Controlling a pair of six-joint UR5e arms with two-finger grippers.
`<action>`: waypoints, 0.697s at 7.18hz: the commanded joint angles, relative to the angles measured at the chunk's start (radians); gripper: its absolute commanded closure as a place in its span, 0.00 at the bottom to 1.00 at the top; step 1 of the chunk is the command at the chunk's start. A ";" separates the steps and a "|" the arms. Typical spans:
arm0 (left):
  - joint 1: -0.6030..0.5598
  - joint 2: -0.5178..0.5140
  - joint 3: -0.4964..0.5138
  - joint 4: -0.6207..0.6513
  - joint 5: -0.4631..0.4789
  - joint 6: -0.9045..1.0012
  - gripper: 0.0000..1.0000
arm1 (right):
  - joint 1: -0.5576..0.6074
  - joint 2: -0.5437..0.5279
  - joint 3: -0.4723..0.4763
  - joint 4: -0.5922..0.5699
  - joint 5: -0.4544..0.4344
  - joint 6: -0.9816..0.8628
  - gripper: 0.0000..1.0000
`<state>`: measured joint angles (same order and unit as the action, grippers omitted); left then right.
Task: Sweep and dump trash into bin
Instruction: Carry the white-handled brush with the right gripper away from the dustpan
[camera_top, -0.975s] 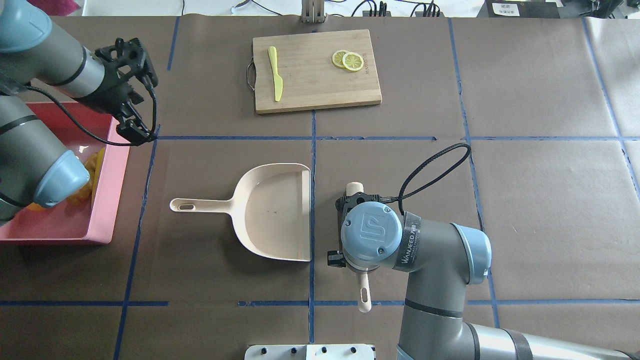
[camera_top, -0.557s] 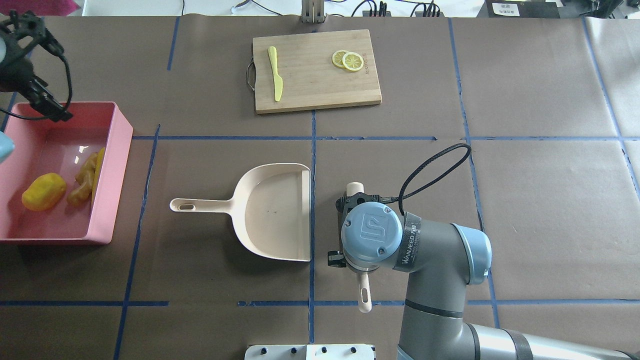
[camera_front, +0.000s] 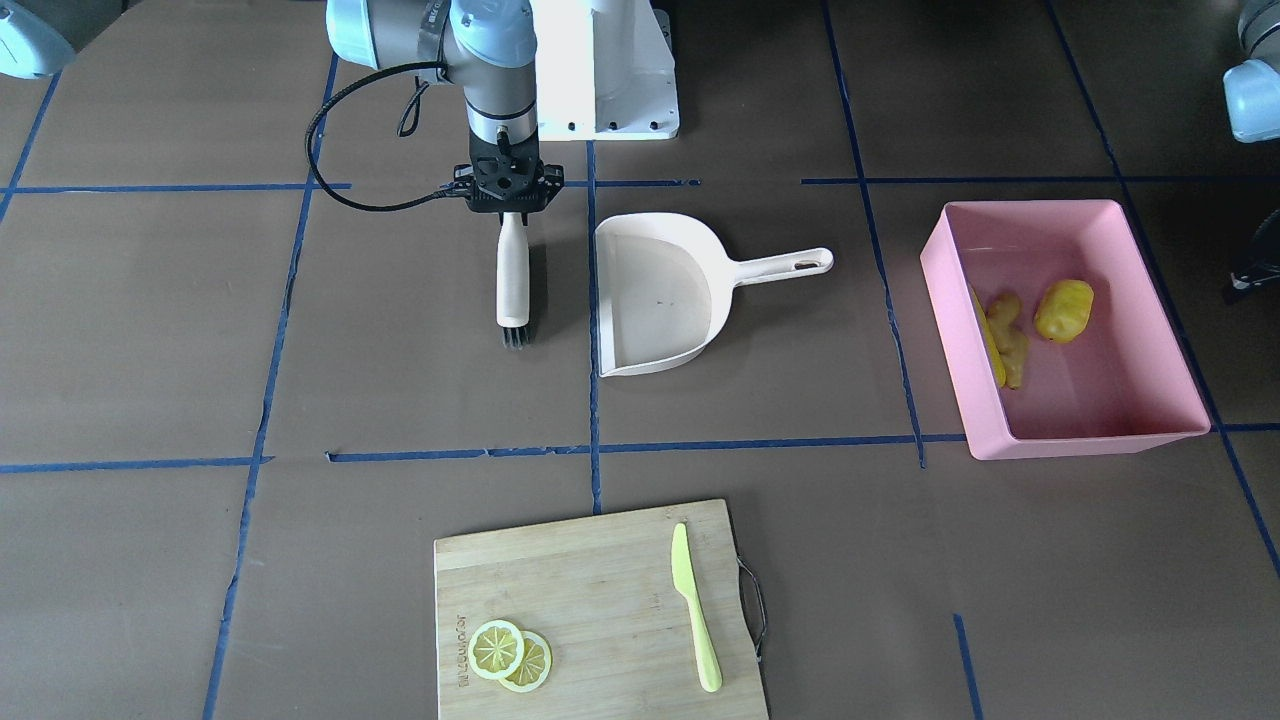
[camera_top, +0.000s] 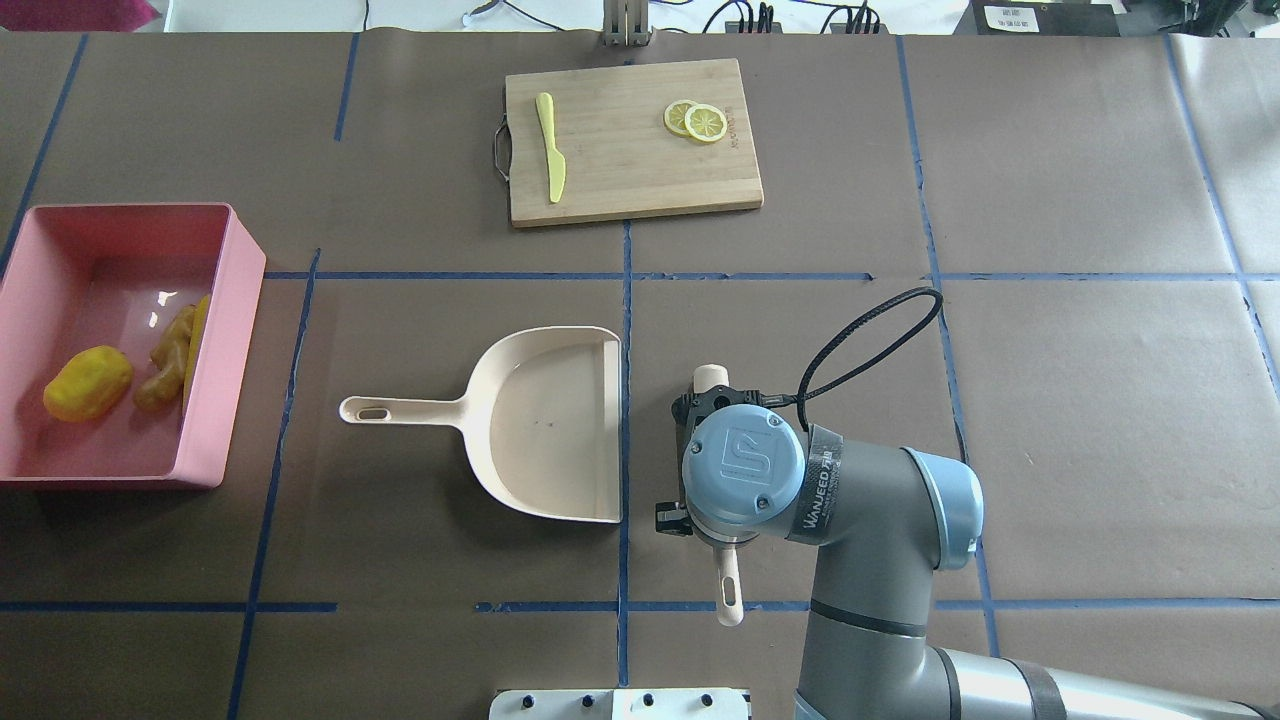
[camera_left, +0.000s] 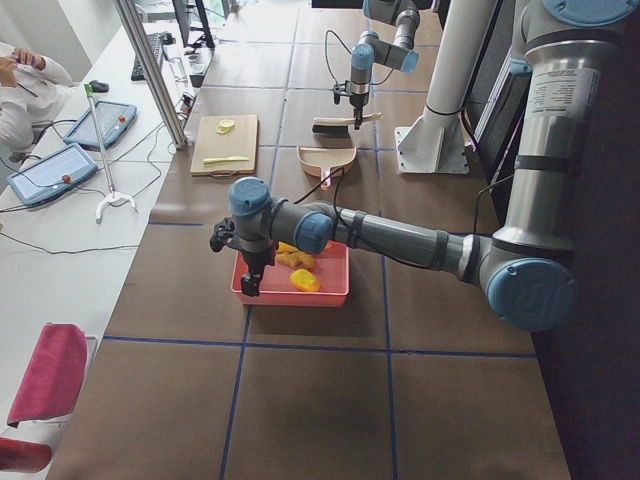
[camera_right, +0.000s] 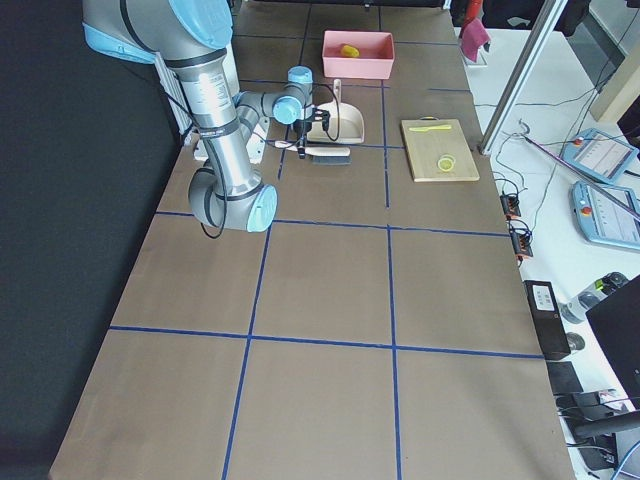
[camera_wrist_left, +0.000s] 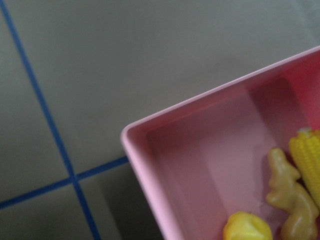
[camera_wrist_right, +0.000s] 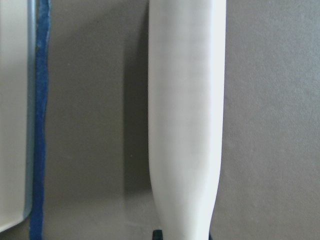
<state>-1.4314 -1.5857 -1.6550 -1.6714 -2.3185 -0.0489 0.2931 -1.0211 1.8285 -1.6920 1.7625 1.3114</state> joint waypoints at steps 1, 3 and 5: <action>-0.070 0.070 0.023 0.012 -0.002 0.234 0.00 | 0.000 0.001 0.002 0.000 -0.002 0.000 1.00; -0.159 0.078 0.009 0.197 -0.007 0.294 0.00 | 0.000 0.003 0.006 0.000 -0.005 0.002 1.00; -0.175 0.082 0.021 0.193 -0.009 0.310 0.00 | 0.006 0.003 0.006 0.002 -0.005 0.002 1.00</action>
<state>-1.5943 -1.5064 -1.6407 -1.4859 -2.3250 0.2494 0.2958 -1.0187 1.8343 -1.6908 1.7582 1.3130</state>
